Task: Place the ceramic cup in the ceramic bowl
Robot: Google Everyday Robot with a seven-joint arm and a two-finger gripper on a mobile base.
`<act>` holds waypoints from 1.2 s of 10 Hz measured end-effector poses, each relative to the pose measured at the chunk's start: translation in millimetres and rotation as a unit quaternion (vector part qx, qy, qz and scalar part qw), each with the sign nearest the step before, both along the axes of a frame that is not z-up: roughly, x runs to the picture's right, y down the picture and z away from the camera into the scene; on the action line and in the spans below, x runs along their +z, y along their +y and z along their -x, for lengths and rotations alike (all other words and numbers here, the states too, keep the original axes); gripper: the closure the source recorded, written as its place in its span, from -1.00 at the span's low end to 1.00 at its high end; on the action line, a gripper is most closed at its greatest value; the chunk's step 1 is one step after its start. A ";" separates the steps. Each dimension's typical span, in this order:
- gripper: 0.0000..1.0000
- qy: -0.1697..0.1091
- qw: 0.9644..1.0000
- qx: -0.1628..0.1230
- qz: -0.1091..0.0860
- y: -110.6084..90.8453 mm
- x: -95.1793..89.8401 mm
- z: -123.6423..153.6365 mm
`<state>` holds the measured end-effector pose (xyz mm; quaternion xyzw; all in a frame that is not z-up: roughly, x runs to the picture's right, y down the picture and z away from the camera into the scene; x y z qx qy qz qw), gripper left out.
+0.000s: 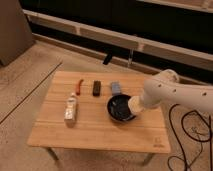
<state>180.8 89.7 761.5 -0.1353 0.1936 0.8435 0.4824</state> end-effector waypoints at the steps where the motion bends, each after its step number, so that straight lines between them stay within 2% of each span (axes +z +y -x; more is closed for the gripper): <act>1: 1.00 -0.008 1.000 -0.006 0.003 -3.7 6.3 10.9; 4: 1.00 -0.026 0.999 -0.019 0.020 -5.7 29.1 34.7; 7: 1.00 -0.031 0.999 -0.017 0.032 -4.7 48.4 34.7; 10: 1.00 -0.047 0.998 -0.014 0.035 -3.9 67.5 41.1; 11: 0.88 -0.058 0.998 -0.014 0.036 -2.2 74.7 48.1; 12: 0.68 -0.068 0.997 -0.012 0.036 -1.0 79.4 57.1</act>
